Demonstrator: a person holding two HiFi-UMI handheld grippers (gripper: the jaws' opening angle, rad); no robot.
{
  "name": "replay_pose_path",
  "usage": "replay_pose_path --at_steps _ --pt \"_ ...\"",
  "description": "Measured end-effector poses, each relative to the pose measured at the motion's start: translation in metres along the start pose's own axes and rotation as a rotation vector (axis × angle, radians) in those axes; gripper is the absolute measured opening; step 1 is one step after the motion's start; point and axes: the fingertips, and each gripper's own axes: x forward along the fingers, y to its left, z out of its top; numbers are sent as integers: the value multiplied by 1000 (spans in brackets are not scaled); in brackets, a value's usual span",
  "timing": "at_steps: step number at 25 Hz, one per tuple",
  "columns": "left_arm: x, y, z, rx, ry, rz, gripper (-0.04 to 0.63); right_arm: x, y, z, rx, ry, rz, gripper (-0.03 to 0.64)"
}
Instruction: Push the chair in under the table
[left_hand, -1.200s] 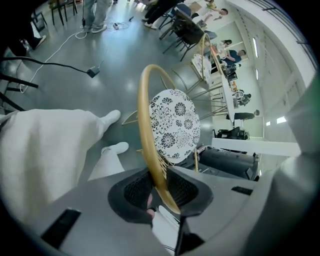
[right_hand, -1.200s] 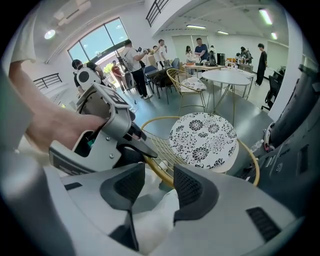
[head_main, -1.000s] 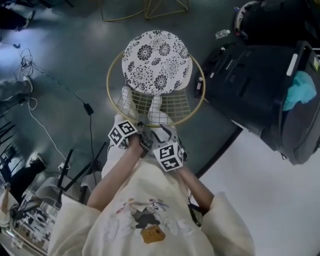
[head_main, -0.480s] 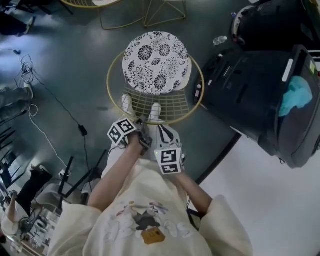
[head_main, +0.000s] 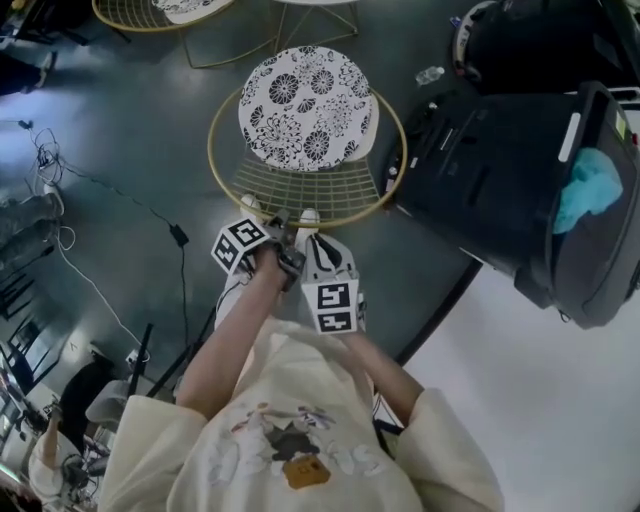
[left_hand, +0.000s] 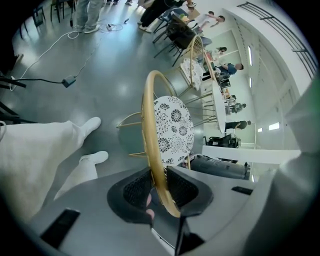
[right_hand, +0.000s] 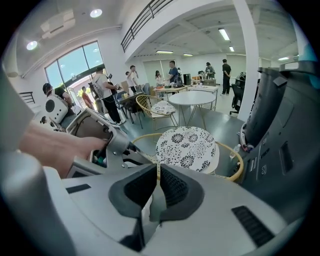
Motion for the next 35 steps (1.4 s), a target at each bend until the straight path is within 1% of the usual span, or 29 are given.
replay_pose_path --at_steps 3,6,10,11,13,15,18,23,26,30,35 --pt "1 8 -4 -14 -10 -20 94 -1 1 -14 -5 -10 -15 26" --pt "-1 2 4 -11 8 -25 94 0 4 -5 15 -11 -45 26" --pt "-8 -8 2 -47 32 -3 94 -8 4 7 24 30 -59 26" --pt "-6 -7 3 -36 29 -7 95 -7 5 5 34 18 -63 26" --pt "-2 1 13 19 23 -29 95 1 15 -8 61 -38 -84 26" --pt "-4 21 25 73 39 -51 95 10 37 -27 90 -90 -120 26" --pt "-17 56 30 96 87 -51 95 16 67 -49 116 -114 -173 21" --pt "-29 82 37 125 102 -44 95 23 84 -49 133 -149 -211 21" --pt "-23 78 28 125 125 -41 95 19 74 -49 148 -166 -240 21" --pt "-13 66 16 122 147 -59 97 12 58 -52 194 -172 -283 21" --pt "-3 52 1 127 168 -79 101 -2 48 -61 202 -170 -322 21"
